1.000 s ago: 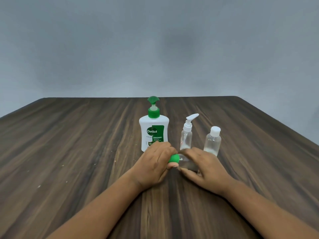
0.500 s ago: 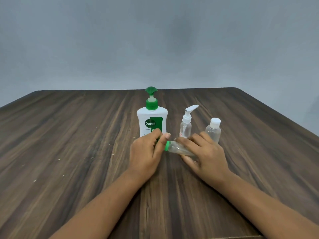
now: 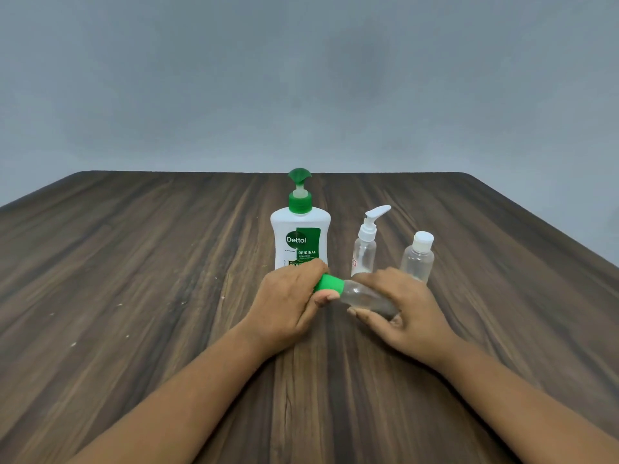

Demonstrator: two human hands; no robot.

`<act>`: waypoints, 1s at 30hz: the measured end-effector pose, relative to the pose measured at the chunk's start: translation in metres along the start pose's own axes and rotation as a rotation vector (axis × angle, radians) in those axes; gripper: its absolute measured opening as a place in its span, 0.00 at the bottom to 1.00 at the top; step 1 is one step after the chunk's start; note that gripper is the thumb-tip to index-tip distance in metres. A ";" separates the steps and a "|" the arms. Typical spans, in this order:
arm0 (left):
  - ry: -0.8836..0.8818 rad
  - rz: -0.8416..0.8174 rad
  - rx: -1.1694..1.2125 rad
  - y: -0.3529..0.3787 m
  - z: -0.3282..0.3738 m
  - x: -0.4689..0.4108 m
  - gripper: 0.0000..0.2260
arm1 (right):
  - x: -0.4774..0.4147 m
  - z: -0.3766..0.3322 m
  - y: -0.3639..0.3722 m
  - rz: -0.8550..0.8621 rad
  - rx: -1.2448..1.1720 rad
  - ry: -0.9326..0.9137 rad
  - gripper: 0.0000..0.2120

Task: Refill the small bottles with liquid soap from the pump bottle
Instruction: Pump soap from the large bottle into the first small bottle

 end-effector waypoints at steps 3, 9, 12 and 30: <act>-0.103 0.088 -0.025 0.000 -0.002 0.003 0.24 | 0.000 -0.002 0.001 0.005 0.191 -0.036 0.13; 0.073 -0.002 0.006 0.002 0.009 0.001 0.16 | 0.000 -0.001 -0.001 0.052 0.245 0.013 0.14; 0.093 0.003 0.007 0.006 0.010 -0.001 0.10 | 0.000 -0.003 -0.002 0.088 0.234 0.018 0.14; -0.787 0.379 0.167 -0.025 -0.104 0.015 0.09 | -0.001 -0.007 -0.005 0.231 0.137 0.169 0.19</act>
Point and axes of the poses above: each hand's wrist, its own x-axis away from the middle knuckle, its own y-axis out of the palm, z = x × y, the point moved 2 cm from there along -x, towards the middle knuckle, and after that the axes turned 1 degree about -z, right-handed, at the moved point
